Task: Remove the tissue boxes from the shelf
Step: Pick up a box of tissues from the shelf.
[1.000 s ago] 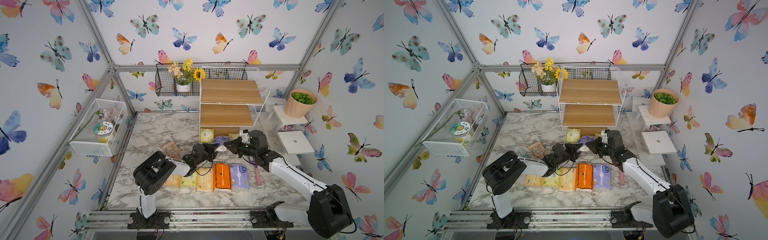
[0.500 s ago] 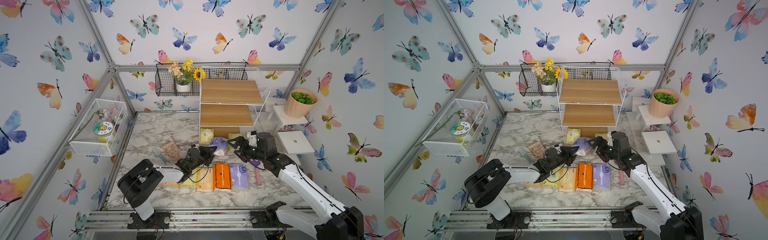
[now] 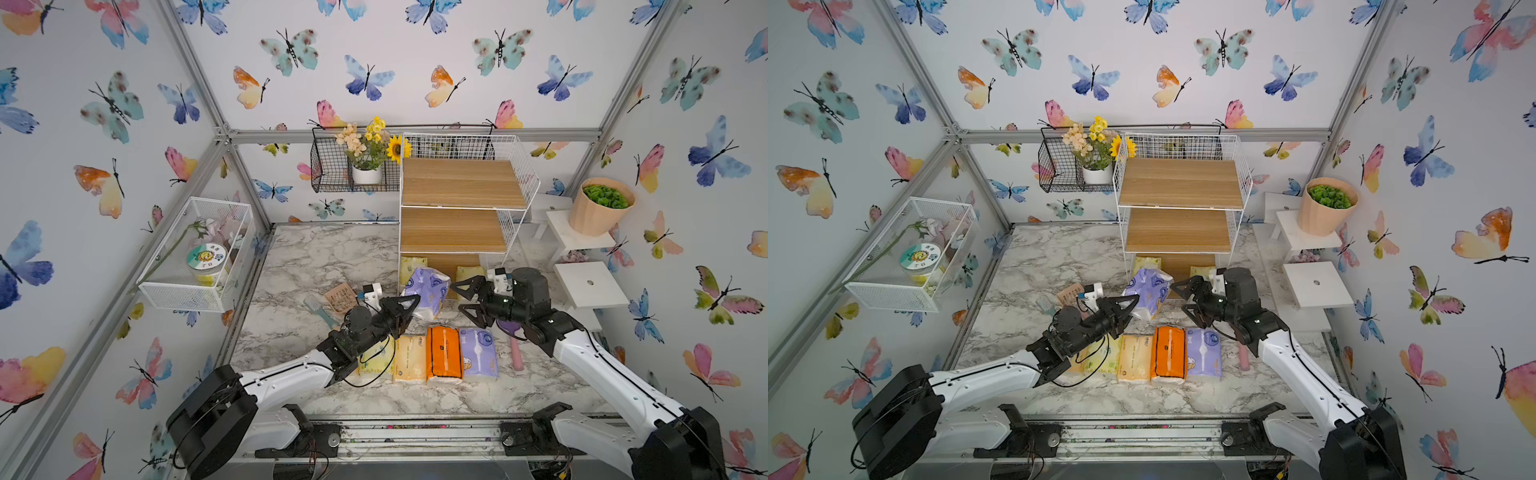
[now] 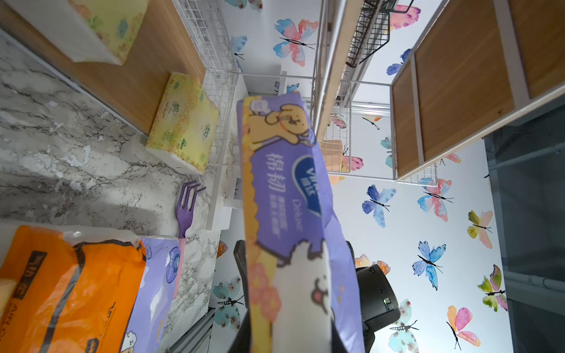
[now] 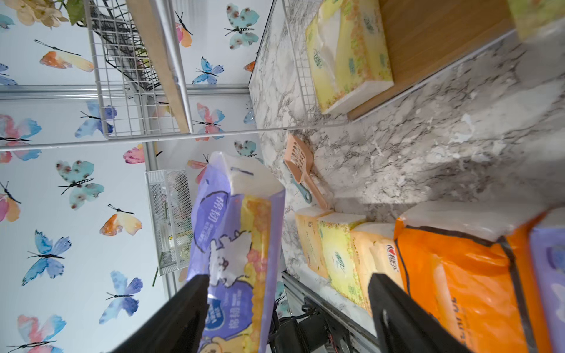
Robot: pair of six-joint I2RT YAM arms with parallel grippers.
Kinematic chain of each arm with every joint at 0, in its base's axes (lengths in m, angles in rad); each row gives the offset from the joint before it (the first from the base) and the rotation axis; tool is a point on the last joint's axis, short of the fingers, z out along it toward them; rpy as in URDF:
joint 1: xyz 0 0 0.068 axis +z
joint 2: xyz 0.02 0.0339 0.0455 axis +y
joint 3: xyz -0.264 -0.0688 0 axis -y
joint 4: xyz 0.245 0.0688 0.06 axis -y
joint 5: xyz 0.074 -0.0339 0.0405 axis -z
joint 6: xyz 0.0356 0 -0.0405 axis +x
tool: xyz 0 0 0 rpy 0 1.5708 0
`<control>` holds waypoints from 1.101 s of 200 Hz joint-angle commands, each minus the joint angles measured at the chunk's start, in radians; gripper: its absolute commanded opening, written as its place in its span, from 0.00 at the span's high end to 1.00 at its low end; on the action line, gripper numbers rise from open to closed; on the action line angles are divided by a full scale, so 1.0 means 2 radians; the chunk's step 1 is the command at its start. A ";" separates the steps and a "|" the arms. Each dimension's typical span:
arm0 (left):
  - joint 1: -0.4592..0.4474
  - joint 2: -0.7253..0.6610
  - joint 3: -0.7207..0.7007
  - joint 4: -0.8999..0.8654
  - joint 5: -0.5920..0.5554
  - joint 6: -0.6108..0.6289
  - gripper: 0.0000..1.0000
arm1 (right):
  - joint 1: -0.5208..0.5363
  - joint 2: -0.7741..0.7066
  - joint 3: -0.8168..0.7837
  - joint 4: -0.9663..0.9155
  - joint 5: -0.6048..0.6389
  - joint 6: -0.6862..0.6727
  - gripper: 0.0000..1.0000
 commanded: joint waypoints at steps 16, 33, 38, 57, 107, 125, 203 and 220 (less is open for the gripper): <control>-0.001 -0.007 0.014 0.004 0.007 0.052 0.83 | -0.002 0.003 0.038 -0.013 -0.042 0.003 0.14; -0.001 -0.006 0.018 0.013 0.016 0.061 0.83 | -0.001 -0.002 0.033 -0.009 -0.049 0.008 0.14; -0.002 -0.006 0.020 0.015 0.017 0.063 0.83 | 0.000 -0.002 0.031 -0.003 -0.051 0.010 0.16; -0.002 -0.005 0.023 0.021 0.022 0.066 0.83 | 0.004 -0.001 0.027 0.018 -0.058 0.016 0.22; -0.003 0.004 0.029 0.034 0.038 0.062 0.83 | 0.018 0.017 0.030 0.066 -0.076 0.015 0.33; -0.003 0.006 0.029 0.041 0.040 0.056 0.83 | 0.021 0.024 0.030 0.083 -0.081 0.015 0.36; -0.012 0.007 0.018 0.056 0.031 0.030 0.69 | 0.035 0.049 0.042 0.125 -0.092 0.018 0.67; -0.012 -0.007 0.012 0.039 0.020 0.030 0.48 | 0.036 0.050 0.044 0.127 -0.093 0.014 0.73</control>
